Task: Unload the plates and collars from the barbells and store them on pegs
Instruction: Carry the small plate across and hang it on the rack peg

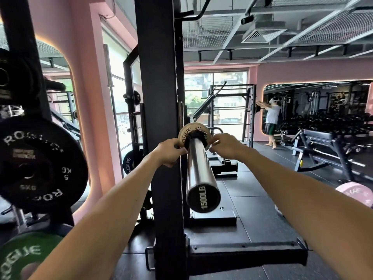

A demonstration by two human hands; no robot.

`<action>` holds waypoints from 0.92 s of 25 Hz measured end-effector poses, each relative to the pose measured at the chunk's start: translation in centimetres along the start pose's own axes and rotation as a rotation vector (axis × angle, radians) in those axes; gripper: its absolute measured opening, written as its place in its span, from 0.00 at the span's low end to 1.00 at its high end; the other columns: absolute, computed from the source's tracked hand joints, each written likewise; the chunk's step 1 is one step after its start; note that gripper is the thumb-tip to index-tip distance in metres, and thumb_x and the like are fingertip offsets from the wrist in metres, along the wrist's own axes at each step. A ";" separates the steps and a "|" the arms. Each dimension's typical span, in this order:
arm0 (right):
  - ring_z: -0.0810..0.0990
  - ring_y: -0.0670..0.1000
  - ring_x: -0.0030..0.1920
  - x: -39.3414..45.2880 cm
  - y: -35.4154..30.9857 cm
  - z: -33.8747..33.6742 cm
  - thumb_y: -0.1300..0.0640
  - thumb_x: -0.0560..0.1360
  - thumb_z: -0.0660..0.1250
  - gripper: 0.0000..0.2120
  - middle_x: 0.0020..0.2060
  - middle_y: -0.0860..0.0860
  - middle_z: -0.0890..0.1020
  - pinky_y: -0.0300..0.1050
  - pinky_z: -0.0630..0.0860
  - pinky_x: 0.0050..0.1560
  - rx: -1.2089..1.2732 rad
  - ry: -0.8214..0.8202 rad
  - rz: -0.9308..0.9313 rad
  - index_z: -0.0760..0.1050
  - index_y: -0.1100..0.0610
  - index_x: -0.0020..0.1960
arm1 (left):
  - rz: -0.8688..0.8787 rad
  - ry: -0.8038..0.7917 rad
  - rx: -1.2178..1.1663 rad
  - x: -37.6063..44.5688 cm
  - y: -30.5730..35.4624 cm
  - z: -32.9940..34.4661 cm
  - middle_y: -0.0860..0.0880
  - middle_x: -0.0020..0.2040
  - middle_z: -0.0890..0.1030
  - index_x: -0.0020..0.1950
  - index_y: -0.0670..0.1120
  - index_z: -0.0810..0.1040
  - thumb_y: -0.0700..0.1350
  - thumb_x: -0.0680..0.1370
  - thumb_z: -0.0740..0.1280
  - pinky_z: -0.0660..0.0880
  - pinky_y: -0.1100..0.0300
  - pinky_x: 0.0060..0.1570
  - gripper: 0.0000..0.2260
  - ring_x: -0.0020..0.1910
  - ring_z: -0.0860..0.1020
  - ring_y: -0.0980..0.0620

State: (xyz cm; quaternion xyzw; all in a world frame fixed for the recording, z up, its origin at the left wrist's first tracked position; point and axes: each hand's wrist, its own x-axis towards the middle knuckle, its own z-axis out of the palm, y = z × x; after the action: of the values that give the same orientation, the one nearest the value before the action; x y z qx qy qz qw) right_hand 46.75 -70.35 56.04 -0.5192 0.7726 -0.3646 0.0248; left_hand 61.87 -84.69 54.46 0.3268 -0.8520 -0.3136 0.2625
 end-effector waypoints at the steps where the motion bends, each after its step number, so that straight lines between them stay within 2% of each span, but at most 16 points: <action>1: 0.76 0.54 0.50 -1.0 0.3 -0.1 0.60 0.75 0.69 0.08 0.52 0.55 0.80 0.43 0.72 0.49 -0.045 -0.016 -0.003 0.80 0.56 0.54 | -0.001 0.003 0.057 -1.4 -0.3 0.0 0.42 0.51 0.82 0.53 0.54 0.77 0.49 0.77 0.67 0.82 0.56 0.37 0.05 0.43 0.82 0.47; 4: 0.76 0.55 0.56 -4.6 1.5 0.7 0.58 0.74 0.70 0.17 0.60 0.55 0.78 0.46 0.72 0.57 -0.144 -0.094 0.010 0.76 0.58 0.62 | -0.004 -0.010 0.297 -5.8 -1.7 0.7 0.47 0.54 0.80 0.60 0.50 0.77 0.51 0.76 0.69 0.75 0.62 0.35 0.13 0.49 0.80 0.48; 6: 0.75 0.57 0.61 -7.3 2.6 1.9 0.57 0.74 0.70 0.19 0.62 0.57 0.76 0.48 0.72 0.60 -0.161 -0.161 0.037 0.74 0.60 0.64 | -0.026 -0.017 0.411 -8.8 -3.1 1.7 0.47 0.55 0.80 0.60 0.48 0.77 0.52 0.75 0.70 0.71 0.63 0.41 0.16 0.50 0.78 0.49; 10: 0.74 0.57 0.63 -13.4 5.4 5.3 0.56 0.75 0.69 0.22 0.64 0.56 0.75 0.44 0.69 0.58 -0.130 -0.294 0.104 0.71 0.60 0.67 | -0.172 -0.114 0.397 -15.6 -6.3 4.4 0.48 0.54 0.80 0.61 0.49 0.77 0.53 0.74 0.71 0.71 0.60 0.50 0.18 0.50 0.76 0.51; 12: 0.73 0.55 0.64 -17.0 7.0 7.6 0.55 0.75 0.69 0.22 0.66 0.55 0.74 0.43 0.69 0.60 -0.129 -0.353 0.148 0.71 0.58 0.68 | -0.214 -0.175 0.416 -19.4 -8.1 6.1 0.48 0.54 0.79 0.62 0.49 0.76 0.54 0.74 0.71 0.72 0.59 0.53 0.18 0.52 0.76 0.50; 17: 0.75 0.55 0.62 -26.5 10.2 13.1 0.56 0.74 0.69 0.23 0.64 0.55 0.76 0.44 0.71 0.61 -0.109 -0.465 0.270 0.72 0.58 0.68 | -0.338 -0.328 0.385 -28.7 -13.2 11.1 0.49 0.53 0.78 0.63 0.48 0.76 0.54 0.74 0.71 0.70 0.63 0.48 0.20 0.47 0.75 0.53; 20: 0.77 0.55 0.60 -33.8 12.1 16.7 0.57 0.74 0.68 0.21 0.63 0.55 0.77 0.45 0.73 0.61 -0.131 -0.544 0.349 0.73 0.59 0.66 | -0.417 -0.428 0.328 -35.7 -16.2 14.2 0.51 0.52 0.80 0.63 0.49 0.75 0.54 0.73 0.71 0.71 0.63 0.48 0.20 0.46 0.77 0.54; 22: 0.77 0.56 0.61 -39.5 13.1 18.7 0.57 0.74 0.68 0.20 0.62 0.56 0.78 0.44 0.72 0.62 -0.161 -0.602 0.396 0.75 0.60 0.64 | -0.452 -0.492 0.295 -40.6 -17.6 16.0 0.53 0.48 0.79 0.62 0.49 0.75 0.53 0.74 0.71 0.71 0.63 0.48 0.19 0.45 0.77 0.55; 23: 0.76 0.55 0.62 -42.6 13.5 19.7 0.56 0.74 0.69 0.20 0.62 0.56 0.78 0.43 0.70 0.62 -0.160 -0.629 0.425 0.75 0.60 0.64 | -0.464 -0.521 0.294 -43.3 -18.1 16.9 0.53 0.49 0.79 0.62 0.48 0.75 0.53 0.74 0.71 0.70 0.63 0.49 0.19 0.46 0.77 0.54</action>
State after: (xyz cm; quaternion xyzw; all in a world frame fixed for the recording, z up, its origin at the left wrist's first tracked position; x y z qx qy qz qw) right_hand 63.99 -43.33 19.14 -0.4343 0.8436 -0.1128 0.2949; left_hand 86.00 -58.01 19.93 0.4546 -0.8293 -0.3119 -0.0908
